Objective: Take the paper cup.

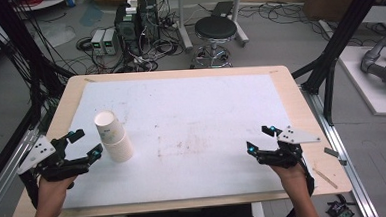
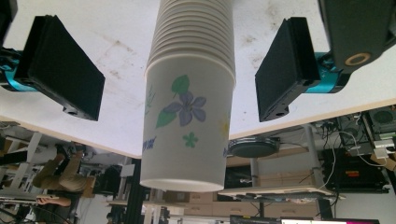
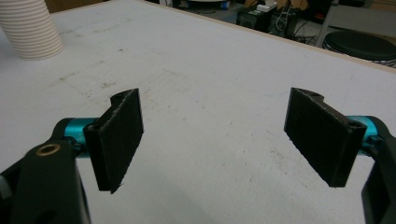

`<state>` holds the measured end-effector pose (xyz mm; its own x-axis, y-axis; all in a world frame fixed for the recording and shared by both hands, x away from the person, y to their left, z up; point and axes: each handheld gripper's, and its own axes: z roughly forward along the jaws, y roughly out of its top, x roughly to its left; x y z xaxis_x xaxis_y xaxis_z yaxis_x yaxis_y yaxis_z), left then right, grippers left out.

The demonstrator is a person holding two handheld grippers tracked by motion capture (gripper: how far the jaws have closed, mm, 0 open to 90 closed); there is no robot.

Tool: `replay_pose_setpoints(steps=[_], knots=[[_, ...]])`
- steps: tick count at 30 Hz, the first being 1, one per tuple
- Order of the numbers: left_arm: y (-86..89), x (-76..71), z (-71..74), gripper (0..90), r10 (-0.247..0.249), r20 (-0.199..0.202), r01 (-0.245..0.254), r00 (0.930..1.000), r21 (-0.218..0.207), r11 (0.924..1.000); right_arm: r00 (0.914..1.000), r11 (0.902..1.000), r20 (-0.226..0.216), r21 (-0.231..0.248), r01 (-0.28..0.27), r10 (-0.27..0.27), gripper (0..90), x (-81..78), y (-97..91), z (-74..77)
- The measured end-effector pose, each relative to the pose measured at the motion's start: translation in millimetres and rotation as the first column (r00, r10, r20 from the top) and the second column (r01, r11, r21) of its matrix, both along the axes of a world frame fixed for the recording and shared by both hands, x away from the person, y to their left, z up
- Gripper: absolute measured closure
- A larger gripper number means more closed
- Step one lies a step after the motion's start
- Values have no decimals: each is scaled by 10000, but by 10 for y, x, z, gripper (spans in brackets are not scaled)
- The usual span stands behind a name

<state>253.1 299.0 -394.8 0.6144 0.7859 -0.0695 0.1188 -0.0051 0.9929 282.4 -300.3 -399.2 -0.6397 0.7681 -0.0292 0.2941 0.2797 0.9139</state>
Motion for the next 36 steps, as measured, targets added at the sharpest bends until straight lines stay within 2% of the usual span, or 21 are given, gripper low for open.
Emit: replay_pose_setpoints(steps=[8,21,27,32,36], knots=[[-29,53,162,158,-93,107,94,9999,-64,9999,10000,10000,26,-27,53,-53,199,8,7,4],[-170,238,440,148,-375,-43,376,9993,397,9985,10000,9999,28,-101,79,-79,199,3,14,4],[-258,382,449,148,-316,-444,347,9985,718,9968,10000,9999,1,-100,89,-89,199,6,18,3],[-309,492,399,149,-284,-845,355,9960,845,9958,9999,9999,-32,-99,99,-99,200,4,15,1],[-330,545,370,156,-245,-982,329,9949,846,9959,9999,9999,-61,-123,113,-114,200,4,10,-2]])
